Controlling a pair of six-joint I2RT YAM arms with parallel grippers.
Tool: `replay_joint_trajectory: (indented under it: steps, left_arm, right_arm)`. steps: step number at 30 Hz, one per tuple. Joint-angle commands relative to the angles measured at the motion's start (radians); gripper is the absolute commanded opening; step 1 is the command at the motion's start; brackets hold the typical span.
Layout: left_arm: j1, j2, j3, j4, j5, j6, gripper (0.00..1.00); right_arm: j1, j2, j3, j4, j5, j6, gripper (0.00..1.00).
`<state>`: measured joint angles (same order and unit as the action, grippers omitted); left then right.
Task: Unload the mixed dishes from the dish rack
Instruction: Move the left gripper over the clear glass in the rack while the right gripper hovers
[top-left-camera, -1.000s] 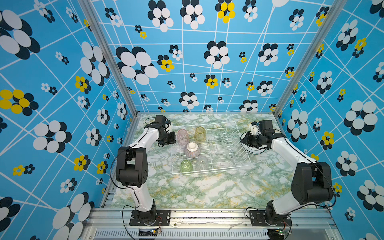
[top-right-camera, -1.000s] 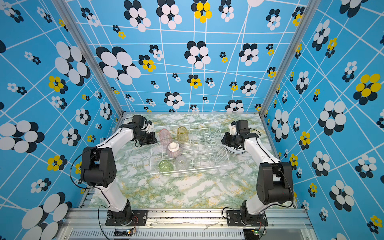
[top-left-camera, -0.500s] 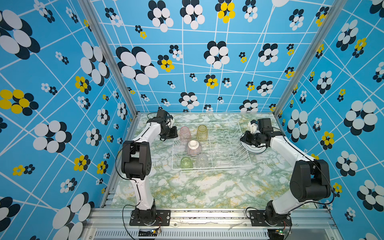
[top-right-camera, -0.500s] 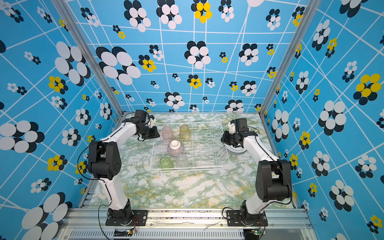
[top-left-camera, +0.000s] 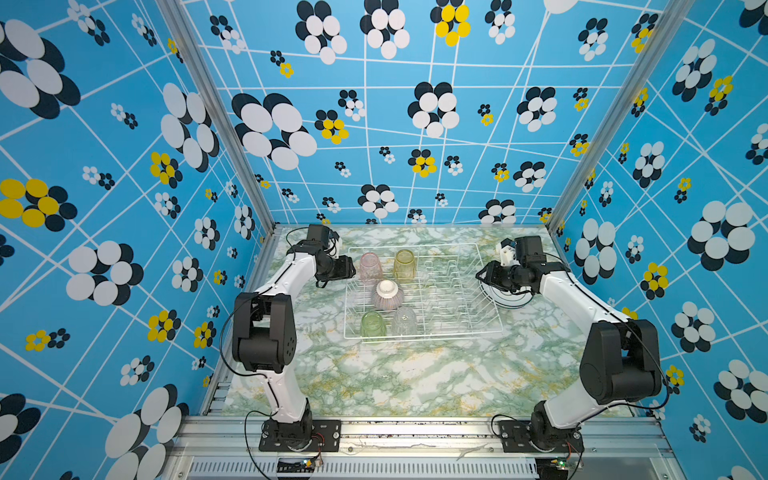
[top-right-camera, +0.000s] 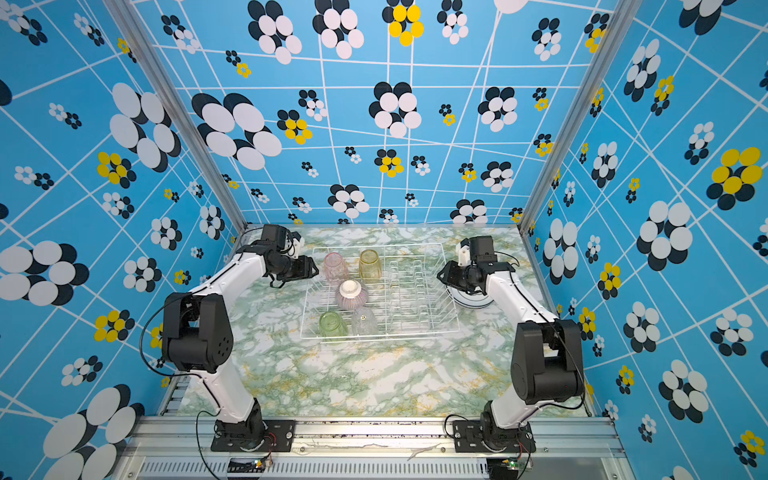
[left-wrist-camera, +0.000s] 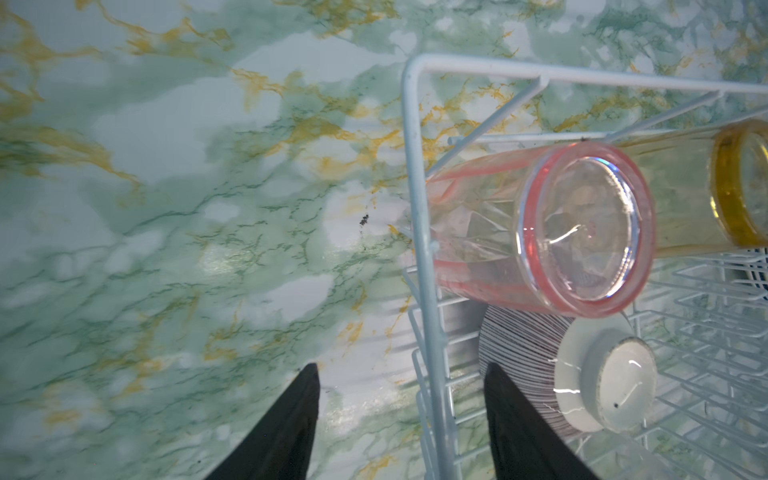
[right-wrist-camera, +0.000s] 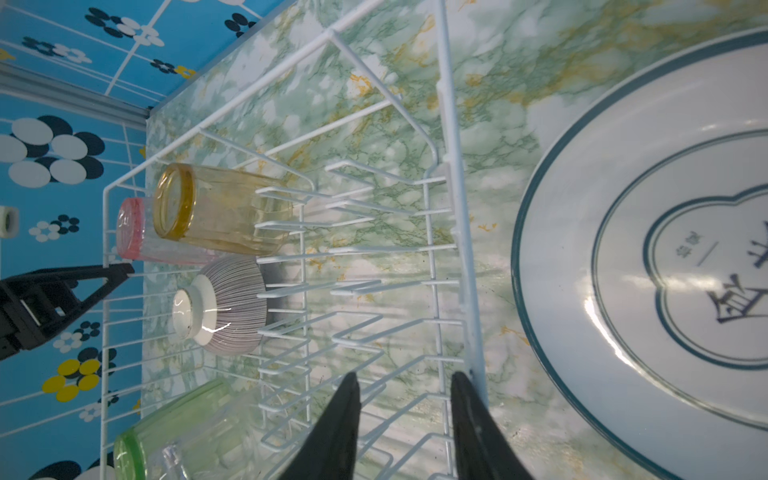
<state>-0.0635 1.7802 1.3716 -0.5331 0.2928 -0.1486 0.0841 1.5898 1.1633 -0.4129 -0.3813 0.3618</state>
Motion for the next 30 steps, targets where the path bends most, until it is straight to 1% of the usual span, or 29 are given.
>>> replay_joint_trajectory:
  steps: [1,2,4,6,7,8,9,11,12,13,16,18,21,24,28,30]
  left_arm:
    - [0.005,-0.124,-0.055,0.059,-0.078,0.003,0.67]
    - [0.004,-0.154,-0.073,0.068,-0.097,0.007,0.68]
    - [0.001,-0.228,-0.116,0.087,-0.124,0.023,0.69]
    - [-0.018,-0.295,-0.142,0.078,-0.131,0.052,0.70]
    - [-0.046,-0.329,-0.145,0.055,-0.144,0.080,0.71]
    - [-0.081,-0.353,-0.142,0.028,-0.159,0.109,0.72]
    - [-0.135,-0.380,-0.132,-0.013,-0.206,0.139,0.73]
    - [-0.270,-0.409,-0.112,-0.085,-0.334,0.187,0.77]
    - [-0.335,-0.414,-0.094,-0.116,-0.381,0.201,0.80]
    - [-0.391,-0.409,-0.069,-0.156,-0.400,0.203,0.81]
    - [-0.496,-0.378,-0.010,-0.252,-0.395,0.177,0.86]
    - [-0.543,-0.361,0.001,-0.289,-0.386,0.154,0.86]
    - [-0.578,-0.333,-0.005,-0.307,-0.342,0.104,0.86]
    - [-0.610,-0.263,0.022,-0.348,-0.290,0.052,0.84]
    - [-0.683,-0.164,0.089,-0.405,-0.281,0.026,0.86]
    - [-0.702,-0.131,0.107,-0.410,-0.261,0.018,0.86]
  right_arm:
    - [-0.002,-0.059,0.017,-0.015,0.034,-0.006,0.55]
    - [-0.002,-0.068,0.016,-0.013,0.035,-0.006,0.60]
    - [-0.002,-0.087,0.009,-0.005,0.032,-0.006,0.66]
    - [-0.002,-0.102,0.006,-0.003,0.030,-0.004,0.69]
    - [-0.003,-0.111,0.003,-0.004,0.030,-0.003,0.70]
    - [-0.003,-0.119,0.000,-0.002,0.031,-0.001,0.71]
    - [-0.003,-0.127,-0.007,0.000,0.033,0.002,0.71]
    - [-0.003,-0.141,-0.019,0.007,0.031,0.007,0.71]
    - [-0.003,-0.146,-0.026,0.013,0.026,0.013,0.71]
    - [-0.001,-0.150,-0.032,0.017,0.018,0.016,0.71]
    - [-0.002,-0.163,-0.047,0.021,-0.002,0.020,0.71]
    - [-0.003,-0.179,-0.060,0.022,-0.004,0.019,0.71]
    - [-0.003,-0.209,-0.085,0.027,-0.005,0.020,0.71]
    - [-0.002,-0.232,-0.102,0.022,-0.010,0.018,0.72]
    - [-0.002,-0.262,-0.124,0.012,-0.007,0.007,0.72]
    - [-0.002,-0.276,-0.135,0.011,-0.003,0.003,0.72]
